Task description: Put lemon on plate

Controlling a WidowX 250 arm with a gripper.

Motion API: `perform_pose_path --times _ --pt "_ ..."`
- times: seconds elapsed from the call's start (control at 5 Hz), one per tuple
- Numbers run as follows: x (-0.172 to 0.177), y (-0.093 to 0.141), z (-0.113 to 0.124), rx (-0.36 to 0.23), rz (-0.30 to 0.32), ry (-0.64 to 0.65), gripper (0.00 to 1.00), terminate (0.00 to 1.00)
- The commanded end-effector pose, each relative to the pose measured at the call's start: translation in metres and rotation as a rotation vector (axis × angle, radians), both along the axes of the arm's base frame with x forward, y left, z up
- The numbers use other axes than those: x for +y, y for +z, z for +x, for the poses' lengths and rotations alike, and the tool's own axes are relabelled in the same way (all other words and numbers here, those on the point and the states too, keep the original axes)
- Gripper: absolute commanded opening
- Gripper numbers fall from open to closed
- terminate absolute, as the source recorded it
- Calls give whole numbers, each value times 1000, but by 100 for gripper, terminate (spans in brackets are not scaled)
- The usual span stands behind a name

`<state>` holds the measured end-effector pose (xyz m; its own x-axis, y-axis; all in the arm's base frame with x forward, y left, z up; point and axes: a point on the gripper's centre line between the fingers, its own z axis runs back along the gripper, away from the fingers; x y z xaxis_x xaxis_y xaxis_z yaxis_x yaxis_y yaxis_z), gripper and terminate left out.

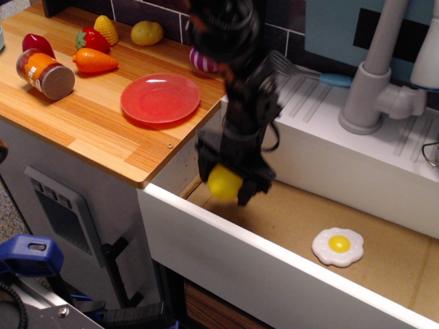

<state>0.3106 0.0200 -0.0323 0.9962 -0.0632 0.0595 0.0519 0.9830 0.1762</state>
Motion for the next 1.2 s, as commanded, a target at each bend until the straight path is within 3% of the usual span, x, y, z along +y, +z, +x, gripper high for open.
perform_pose_path --times 0.0,0.2,0.4,0.6,0.8,1.0 --pt "22 93 5 -21 131 -48 0 0" --pt "50 121 2 -2 169 -106 0 0" --pt "78 130 9 -33 198 -167 0 0" --pt "93 122 22 -28 200 -206 0 0" --pt "108 107 30 8 104 -205 0 0" --pt "122 95 40 -18 95 -246 0 0"
